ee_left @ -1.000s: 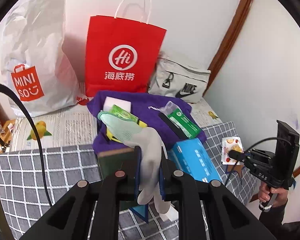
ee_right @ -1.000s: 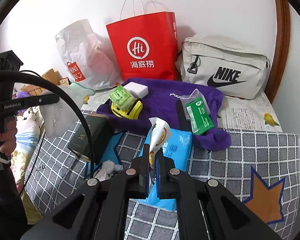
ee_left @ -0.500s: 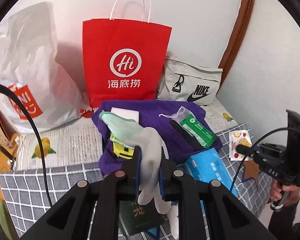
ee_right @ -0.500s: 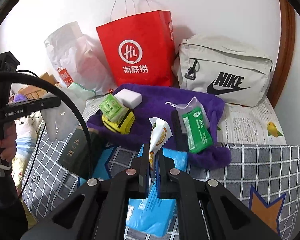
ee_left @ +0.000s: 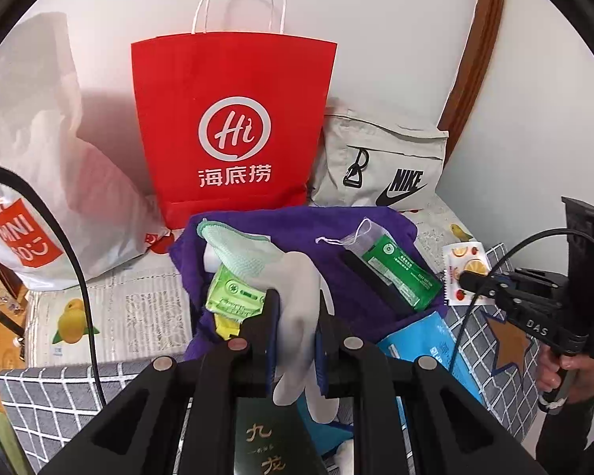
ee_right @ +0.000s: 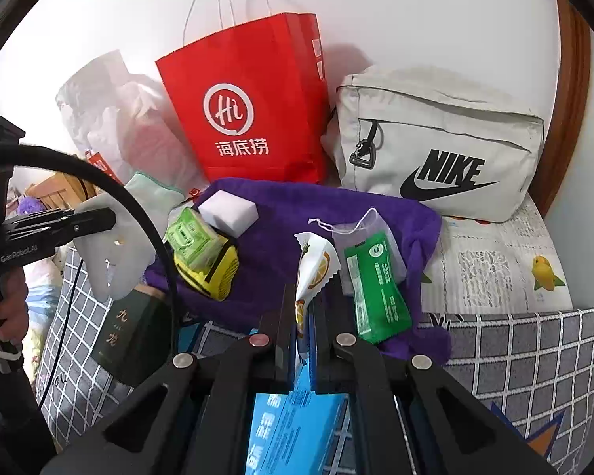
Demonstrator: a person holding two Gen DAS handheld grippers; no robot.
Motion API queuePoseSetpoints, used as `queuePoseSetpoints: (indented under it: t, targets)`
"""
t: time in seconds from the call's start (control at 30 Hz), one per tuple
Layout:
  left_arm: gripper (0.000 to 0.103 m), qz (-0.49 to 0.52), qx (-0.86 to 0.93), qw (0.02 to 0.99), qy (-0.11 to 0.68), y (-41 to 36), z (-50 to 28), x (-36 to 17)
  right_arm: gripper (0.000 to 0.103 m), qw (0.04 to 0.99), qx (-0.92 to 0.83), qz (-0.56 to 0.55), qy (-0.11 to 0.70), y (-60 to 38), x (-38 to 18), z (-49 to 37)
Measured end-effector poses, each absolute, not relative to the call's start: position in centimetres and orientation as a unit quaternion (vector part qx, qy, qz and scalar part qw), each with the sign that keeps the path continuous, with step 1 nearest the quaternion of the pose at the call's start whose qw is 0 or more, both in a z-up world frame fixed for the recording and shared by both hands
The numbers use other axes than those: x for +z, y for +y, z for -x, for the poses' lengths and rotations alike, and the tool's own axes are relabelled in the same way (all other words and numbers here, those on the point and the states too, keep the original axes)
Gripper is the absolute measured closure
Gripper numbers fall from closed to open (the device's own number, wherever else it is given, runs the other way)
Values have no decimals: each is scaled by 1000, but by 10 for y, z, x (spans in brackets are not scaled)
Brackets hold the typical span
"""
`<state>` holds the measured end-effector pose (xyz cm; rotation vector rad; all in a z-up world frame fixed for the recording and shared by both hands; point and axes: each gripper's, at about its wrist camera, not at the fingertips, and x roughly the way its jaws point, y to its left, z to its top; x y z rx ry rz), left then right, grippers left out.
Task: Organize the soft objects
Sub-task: 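Carry the white glove and fruit-print sachet over the purple towel with both grippers, then open the right gripper to drop the sachet while the left gripper releases the glove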
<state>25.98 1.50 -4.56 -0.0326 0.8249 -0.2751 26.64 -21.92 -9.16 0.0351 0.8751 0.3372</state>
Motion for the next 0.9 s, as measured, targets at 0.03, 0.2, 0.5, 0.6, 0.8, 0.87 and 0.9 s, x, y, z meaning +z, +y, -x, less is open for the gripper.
queuePoseSetpoints:
  t: [0.03, 0.2, 0.5, 0.6, 0.8, 0.87, 0.9]
  targets:
    - [88, 17, -135, 906, 400, 15, -262, -47, 98, 891, 164, -18, 424, -219, -93, -271]
    - [88, 24, -138, 904, 405, 13, -270, -54, 98, 883, 170, -22, 437, -217, -105, -290]
    - [88, 36, -144, 897, 417, 15, -285, -65, 98, 856, 187, -24, 481, -203, -141, -328]
    - [88, 33, -145, 897, 416, 15, -288, -66, 98, 843, 194, -30, 501, -198, -158, -338]
    - [88, 33, -146, 895, 420, 15, -299, -71, 94, 809, 227, -49, 539, -187, -185, -348]
    - [88, 33, -147, 894, 421, 14, -303, -71, 91, 806, 218, -40, 549, -187, -192, -349]
    - [88, 33, -149, 894, 420, 12, -305, -71, 88, 806, 214, -36, 550, -188, -193, -350]
